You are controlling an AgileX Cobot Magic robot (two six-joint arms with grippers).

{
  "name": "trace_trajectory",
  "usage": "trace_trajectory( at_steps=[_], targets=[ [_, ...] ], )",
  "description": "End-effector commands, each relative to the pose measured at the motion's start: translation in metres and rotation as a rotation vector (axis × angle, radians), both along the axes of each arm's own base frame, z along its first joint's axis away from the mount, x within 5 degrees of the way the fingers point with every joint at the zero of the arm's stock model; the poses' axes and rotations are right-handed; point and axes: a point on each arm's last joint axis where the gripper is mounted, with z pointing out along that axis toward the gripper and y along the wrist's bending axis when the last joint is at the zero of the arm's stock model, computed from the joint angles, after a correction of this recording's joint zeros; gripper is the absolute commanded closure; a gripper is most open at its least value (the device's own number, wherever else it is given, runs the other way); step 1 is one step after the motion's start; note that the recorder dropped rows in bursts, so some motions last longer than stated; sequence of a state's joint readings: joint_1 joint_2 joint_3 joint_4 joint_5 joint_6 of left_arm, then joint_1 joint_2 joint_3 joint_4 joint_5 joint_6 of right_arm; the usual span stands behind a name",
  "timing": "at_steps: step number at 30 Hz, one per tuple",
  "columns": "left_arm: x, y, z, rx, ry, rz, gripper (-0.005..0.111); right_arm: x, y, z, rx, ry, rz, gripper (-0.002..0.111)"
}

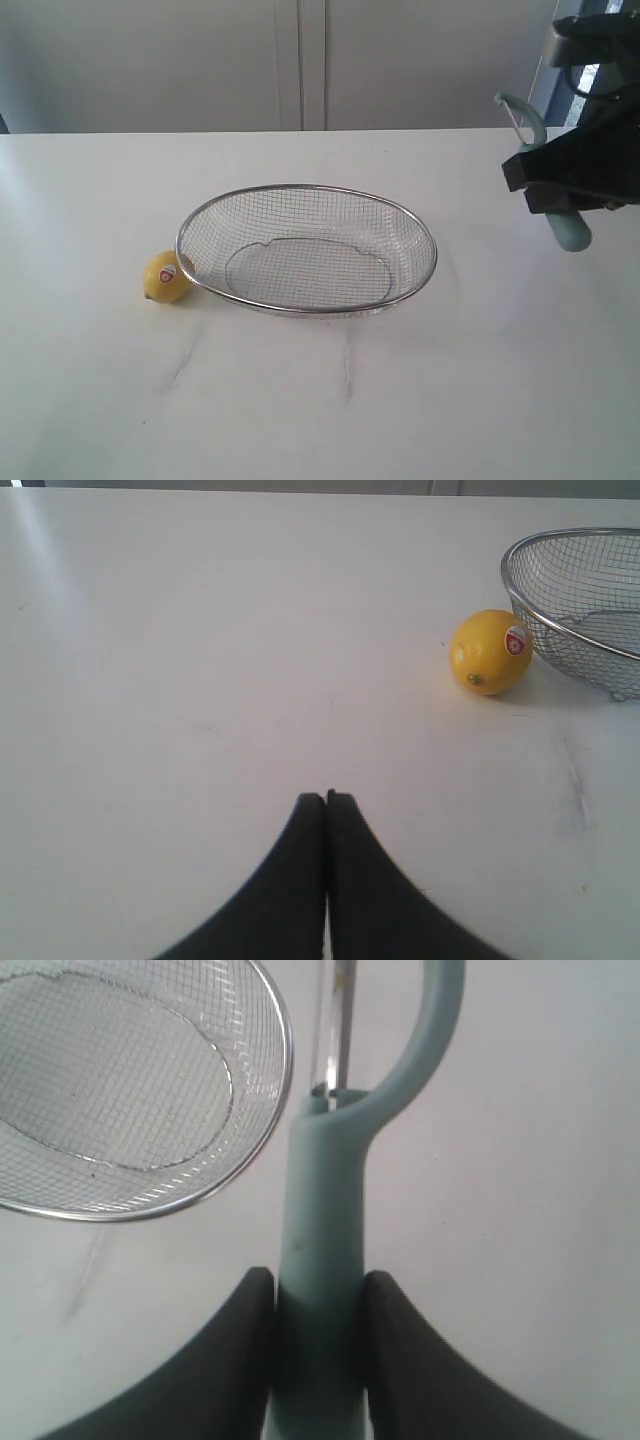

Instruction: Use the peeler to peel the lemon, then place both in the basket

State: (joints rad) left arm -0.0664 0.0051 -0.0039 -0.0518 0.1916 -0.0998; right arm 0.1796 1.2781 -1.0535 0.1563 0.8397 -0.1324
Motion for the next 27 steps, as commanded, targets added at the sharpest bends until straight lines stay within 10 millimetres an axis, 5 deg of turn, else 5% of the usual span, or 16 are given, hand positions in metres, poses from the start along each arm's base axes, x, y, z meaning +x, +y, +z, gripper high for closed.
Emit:
trace_trajectory(
  at_steps=[1, 27],
  targets=[
    [-0.0002, -0.0004, -0.0008, -0.005, -0.004, -0.004, 0.106, -0.0088, -0.0015, 0.0113, 0.019, -0.059, -0.006, 0.108],
    [-0.0002, -0.0004, -0.0008, -0.005, -0.004, -0.004, 0.106, -0.0095, -0.0017, 0.0130, 0.021, -0.071, -0.007, 0.108]
  ],
)
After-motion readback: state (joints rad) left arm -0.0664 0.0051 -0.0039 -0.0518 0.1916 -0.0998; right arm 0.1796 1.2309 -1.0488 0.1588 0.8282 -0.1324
